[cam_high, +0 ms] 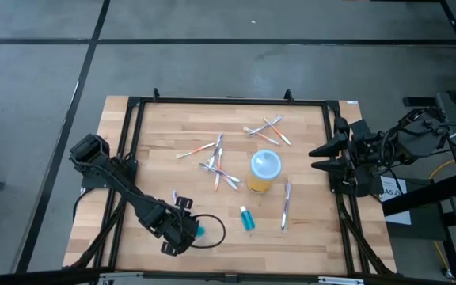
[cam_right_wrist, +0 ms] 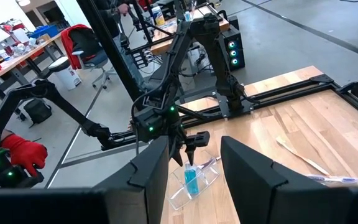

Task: Pick & Place toothbrushing station
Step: Put the top mouthwash bottle into the middle of the transparent organizer

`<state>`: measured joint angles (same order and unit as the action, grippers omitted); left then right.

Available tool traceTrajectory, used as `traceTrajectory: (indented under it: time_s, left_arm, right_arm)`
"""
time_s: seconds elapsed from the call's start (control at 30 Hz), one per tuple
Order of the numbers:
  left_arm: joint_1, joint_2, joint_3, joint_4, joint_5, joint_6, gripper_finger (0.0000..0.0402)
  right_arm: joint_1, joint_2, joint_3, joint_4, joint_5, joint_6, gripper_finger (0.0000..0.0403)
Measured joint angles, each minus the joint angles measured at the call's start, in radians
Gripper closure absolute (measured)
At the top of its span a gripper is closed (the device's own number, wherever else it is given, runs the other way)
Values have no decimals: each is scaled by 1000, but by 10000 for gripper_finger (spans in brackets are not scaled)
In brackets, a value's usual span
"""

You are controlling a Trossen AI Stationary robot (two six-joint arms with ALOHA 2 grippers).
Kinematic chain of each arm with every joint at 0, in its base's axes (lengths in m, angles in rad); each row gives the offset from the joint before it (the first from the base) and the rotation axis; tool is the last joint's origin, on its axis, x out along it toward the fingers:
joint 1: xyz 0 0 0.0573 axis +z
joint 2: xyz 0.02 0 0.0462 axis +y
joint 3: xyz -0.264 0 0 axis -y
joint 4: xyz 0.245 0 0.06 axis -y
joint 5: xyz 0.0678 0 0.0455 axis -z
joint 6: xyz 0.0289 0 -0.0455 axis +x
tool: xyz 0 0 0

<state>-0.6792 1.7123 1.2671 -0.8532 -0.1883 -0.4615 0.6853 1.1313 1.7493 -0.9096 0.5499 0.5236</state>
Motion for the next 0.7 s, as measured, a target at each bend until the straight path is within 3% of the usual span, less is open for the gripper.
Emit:
traceTrajectory:
  time_s: [0.43, 0.7]
  left_arm:
    - [-1, 39, 2, 18, -2, -19, 254]
    - [-2, 39, 0, 2, 14, -33, 293]
  right_arm:
    - [0, 0, 0, 2, -17, 11, 252]
    - [0, 0, 0, 2, -18, 11, 252]
